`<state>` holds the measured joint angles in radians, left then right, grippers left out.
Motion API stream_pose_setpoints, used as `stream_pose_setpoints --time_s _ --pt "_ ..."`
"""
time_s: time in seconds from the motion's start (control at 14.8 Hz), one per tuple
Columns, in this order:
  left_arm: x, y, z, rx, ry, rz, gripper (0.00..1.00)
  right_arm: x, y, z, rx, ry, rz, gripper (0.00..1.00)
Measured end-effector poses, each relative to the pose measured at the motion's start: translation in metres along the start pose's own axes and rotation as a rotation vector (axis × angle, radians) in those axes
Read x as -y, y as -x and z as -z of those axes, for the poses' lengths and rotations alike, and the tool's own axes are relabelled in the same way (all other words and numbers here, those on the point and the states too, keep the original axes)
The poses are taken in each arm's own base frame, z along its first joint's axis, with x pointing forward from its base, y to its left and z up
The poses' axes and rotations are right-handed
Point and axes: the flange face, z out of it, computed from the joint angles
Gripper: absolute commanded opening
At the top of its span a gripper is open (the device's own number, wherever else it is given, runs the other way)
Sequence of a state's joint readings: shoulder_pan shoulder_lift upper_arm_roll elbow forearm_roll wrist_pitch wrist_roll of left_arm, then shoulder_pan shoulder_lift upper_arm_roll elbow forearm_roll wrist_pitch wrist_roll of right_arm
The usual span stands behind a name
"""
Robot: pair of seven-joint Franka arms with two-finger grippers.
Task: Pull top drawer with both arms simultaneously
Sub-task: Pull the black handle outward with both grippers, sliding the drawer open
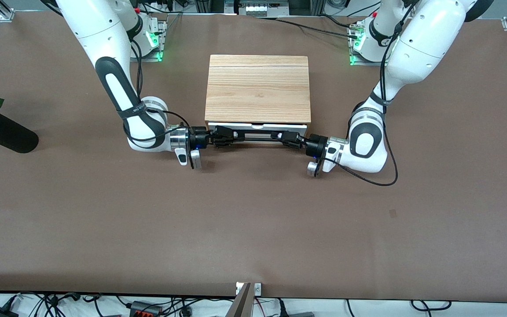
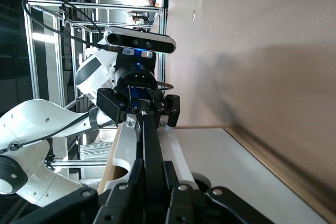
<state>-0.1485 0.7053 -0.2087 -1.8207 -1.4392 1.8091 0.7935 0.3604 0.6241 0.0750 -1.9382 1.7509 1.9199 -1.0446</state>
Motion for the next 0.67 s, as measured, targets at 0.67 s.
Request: stream_pose_setpoints --time_s 0.67 --pt "-0.009 -0.025 0.013 -0.067 -0.043 -0.045 0.14 0.002 -0.033 0.000 -0.038 0.014 0.025 0.11"
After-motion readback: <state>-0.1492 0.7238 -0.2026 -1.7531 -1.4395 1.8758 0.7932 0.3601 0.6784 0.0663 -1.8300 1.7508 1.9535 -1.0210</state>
